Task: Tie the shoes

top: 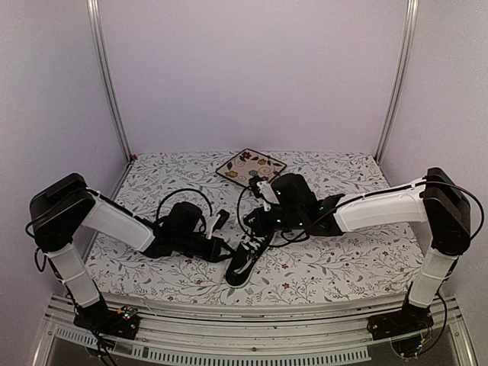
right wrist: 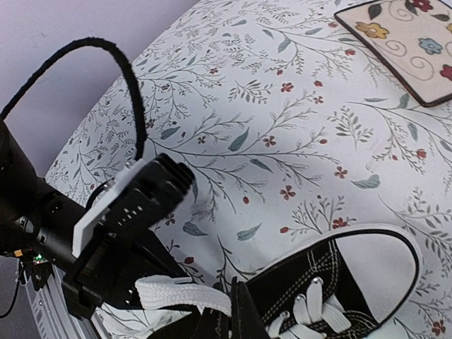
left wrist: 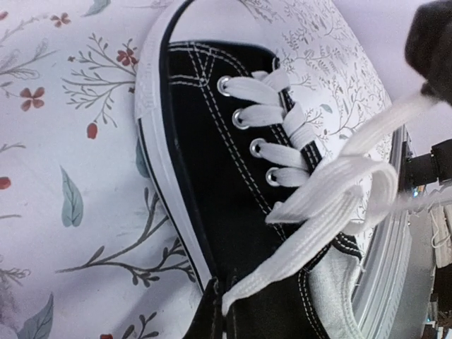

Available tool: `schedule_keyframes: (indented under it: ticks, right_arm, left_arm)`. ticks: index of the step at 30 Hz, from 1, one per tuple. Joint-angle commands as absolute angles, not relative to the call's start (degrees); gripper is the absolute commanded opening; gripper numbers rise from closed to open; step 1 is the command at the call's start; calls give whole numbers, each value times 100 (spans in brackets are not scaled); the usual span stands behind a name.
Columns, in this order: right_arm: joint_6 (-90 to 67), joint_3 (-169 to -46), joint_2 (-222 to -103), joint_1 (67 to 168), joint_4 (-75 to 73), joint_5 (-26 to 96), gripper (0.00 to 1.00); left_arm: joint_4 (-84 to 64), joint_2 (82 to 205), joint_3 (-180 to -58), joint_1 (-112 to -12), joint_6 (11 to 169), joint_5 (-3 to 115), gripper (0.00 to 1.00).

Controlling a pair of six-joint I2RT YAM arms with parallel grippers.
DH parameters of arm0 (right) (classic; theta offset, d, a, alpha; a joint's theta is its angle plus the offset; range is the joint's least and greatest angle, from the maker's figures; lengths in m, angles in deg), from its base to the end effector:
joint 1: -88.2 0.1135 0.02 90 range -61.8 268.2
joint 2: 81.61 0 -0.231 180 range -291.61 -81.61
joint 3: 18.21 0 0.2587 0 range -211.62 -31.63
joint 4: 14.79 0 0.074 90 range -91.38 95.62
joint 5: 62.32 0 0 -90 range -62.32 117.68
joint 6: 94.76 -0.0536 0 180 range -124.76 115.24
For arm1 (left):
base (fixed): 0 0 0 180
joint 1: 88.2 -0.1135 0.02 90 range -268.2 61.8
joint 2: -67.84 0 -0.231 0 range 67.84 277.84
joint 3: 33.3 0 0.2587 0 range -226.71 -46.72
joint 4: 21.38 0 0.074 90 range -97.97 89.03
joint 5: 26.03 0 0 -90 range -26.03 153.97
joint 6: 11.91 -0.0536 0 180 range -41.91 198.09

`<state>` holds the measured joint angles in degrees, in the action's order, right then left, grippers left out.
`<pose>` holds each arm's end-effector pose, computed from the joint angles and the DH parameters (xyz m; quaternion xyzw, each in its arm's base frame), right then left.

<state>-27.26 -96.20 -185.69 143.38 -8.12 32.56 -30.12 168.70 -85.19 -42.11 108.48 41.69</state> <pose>0.2336 0.3439 0.1548 -0.2663 0.8359 0.3292 0.3493 0.2126 -0.2502 0.0654 0.2021 0.8706 -0.3932 0.2158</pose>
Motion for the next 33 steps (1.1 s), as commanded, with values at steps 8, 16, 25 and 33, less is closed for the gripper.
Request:
schedule_keyframes:
  ticks: [8,16,25,33]
  right_arm:
    - [-4168,-8608,-17167,14196,-35,1561,2]
    - [-5233,-7826,-16701,13947,308,1289,2]
    - [-5729,-7381,-15856,13551,1050,768,2]
    - [-5679,-6862,-15773,12728,1078,1283,2]
  left_arm:
    - [-3019,16225,-7781,-4158,11357,4785,0]
    - [-2864,15676,-7311,-4265,11565,5158,0]
    - [-2499,15524,-7444,-4454,11157,4758,0]
    - [-2548,15874,-7572,-4460,11091,4652,0]
